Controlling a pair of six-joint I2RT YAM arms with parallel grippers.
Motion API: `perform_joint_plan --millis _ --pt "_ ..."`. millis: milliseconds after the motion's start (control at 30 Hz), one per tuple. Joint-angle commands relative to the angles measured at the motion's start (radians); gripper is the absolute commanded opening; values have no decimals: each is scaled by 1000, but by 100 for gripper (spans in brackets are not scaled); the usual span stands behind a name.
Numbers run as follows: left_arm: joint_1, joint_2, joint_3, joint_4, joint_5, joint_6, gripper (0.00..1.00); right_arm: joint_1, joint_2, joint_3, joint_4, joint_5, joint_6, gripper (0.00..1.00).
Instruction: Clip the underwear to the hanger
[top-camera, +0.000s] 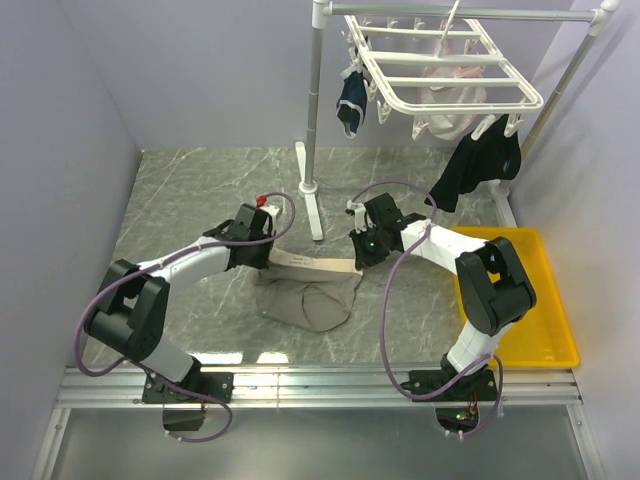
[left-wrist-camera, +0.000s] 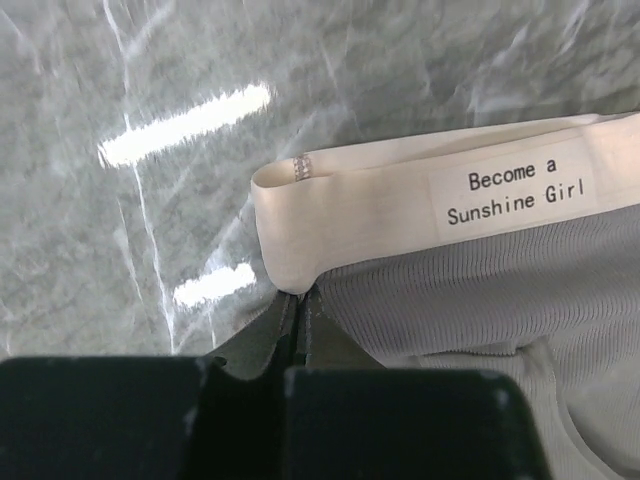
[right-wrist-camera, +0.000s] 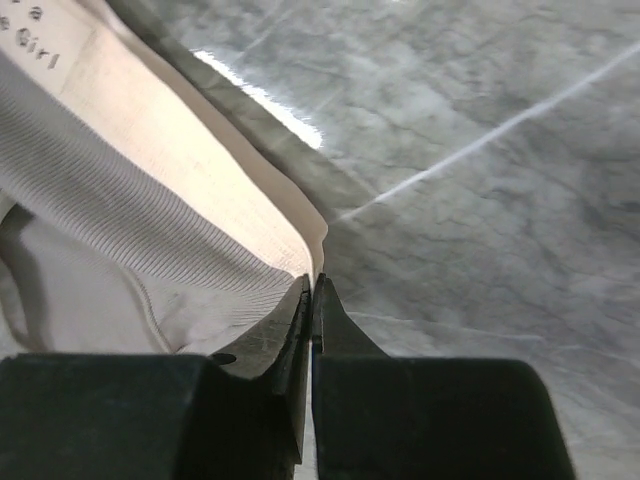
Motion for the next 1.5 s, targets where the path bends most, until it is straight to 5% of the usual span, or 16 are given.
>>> perform_joint_plan --millis 0,133,167,200,333,500,833,1167,1300,1467 --pt "-5 -38 -7 133 -4 6 0 -13 -28 -28 34 93 6 2" --pt "-34 -66 -31 242 -8 32 3 -16 -40 -16 19 129 35 34" --pt "-36 -65 -27 248 -10 32 7 -15 -47 -12 10 124 35 50" --pt "-34 -60 -11 250 -16 32 18 -15 -55 -4 4 121 38 53" --pt "-34 -87 20 196 -25 75 35 -15 -116 38 -51 97 37 50" --pt "-42 -274 -66 67 124 208 61 -10 -170 44 -107 52 37 38" --pt "-39 -226 -17 -132 164 219 66 21 27 154 -167 5 62 33" --pt "-33 -137 -17 -191 194 346 66 71 141 183 -188 48 52 41" --pt "-33 -75 -8 -160 161 355 64 77 156 177 -182 87 46 31" --pt "-33 21 0 -126 118 371 60 77 163 174 -188 140 28 8"
